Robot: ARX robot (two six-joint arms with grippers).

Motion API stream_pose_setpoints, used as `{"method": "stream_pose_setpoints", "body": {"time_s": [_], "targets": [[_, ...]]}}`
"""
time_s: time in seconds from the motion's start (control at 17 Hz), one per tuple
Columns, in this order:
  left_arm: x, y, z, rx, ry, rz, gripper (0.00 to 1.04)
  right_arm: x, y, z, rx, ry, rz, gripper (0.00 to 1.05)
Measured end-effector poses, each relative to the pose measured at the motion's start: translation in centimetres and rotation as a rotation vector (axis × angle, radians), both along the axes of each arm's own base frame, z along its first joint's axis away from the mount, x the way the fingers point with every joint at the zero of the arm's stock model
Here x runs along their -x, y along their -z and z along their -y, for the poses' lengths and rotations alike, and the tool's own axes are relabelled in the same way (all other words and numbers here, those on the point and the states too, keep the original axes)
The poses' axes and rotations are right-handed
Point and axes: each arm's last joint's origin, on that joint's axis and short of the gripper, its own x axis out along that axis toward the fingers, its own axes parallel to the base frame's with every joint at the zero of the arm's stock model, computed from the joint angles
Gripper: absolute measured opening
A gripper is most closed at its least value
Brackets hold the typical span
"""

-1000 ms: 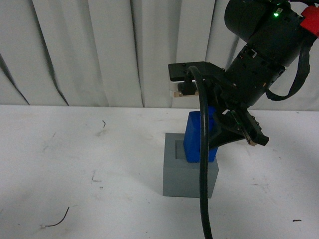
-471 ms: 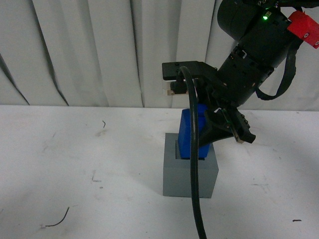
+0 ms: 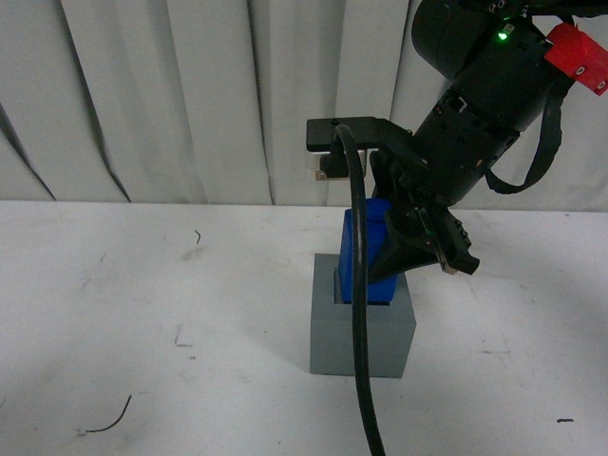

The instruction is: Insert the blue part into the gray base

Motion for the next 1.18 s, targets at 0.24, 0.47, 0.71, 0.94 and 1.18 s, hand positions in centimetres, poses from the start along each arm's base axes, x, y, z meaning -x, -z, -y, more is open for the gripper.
{"method": "stream_pose_setpoints", "body": {"time_s": [0.24,0.47,0.71,0.94,1.18], "targets": [[0.0,0.0,0.0,0.0,0.0,0.0,0.98,0.4,0.7,-0.3,0.027,0.032,-0.011,0.47],[0.0,0.0,0.0,0.0,0.0,0.0,0.98,0.5,0.9,-0.3,0.029,0.028,-0.014,0.53],[0.0,0.0,0.0,0.0,0.0,0.0,0.98,0.7,0.9,-0.2,0.03,0.004,-0.035,0.96],[0.0,0.0,0.0,0.0,0.0,0.0,0.98,0.5,0.7,0.4,0.005,-0.037,-0.029,0.98],[0.0,0.0,0.0,0.0,0.0,0.0,0.98,0.5,-0.3,1.2,-0.013,-0.03,0.022,0.98]]}}
